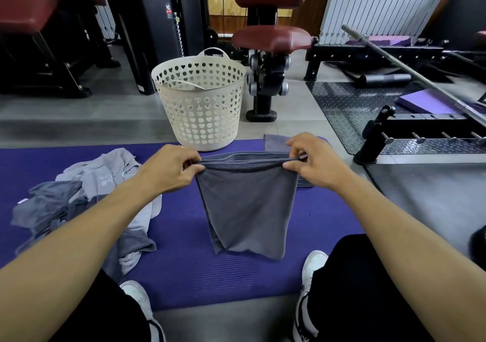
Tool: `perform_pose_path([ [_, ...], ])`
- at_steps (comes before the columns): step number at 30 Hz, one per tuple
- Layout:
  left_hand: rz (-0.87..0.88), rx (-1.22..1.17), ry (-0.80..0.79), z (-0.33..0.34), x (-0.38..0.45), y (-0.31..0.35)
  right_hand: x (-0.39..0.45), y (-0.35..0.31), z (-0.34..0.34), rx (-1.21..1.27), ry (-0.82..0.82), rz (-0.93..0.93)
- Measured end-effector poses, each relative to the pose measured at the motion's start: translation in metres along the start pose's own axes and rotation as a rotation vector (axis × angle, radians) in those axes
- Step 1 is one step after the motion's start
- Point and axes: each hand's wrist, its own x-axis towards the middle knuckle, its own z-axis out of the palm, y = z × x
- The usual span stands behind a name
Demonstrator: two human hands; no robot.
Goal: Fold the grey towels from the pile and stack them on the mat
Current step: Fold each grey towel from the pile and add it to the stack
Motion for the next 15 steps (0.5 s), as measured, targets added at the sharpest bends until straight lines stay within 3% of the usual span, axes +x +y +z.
perform_pose_path([
  [5,-0.018,-0.042,0.038,-0.0007,-0.0006,0.0051,-0.0034,-0.0031,-0.0037,-0.076,-0.026,0.106],
  [11,-0.195,-0.312,0.163,0.0002,0.0045,0.0098,-0.0006,-0.0034,-0.0055,0.007,0.074,0.221],
  [15,-0.24,-0.392,0.183,-0.0051,0.0046,0.0054,0.0007,-0.0051,-0.0066,-0.003,0.062,0.201],
])
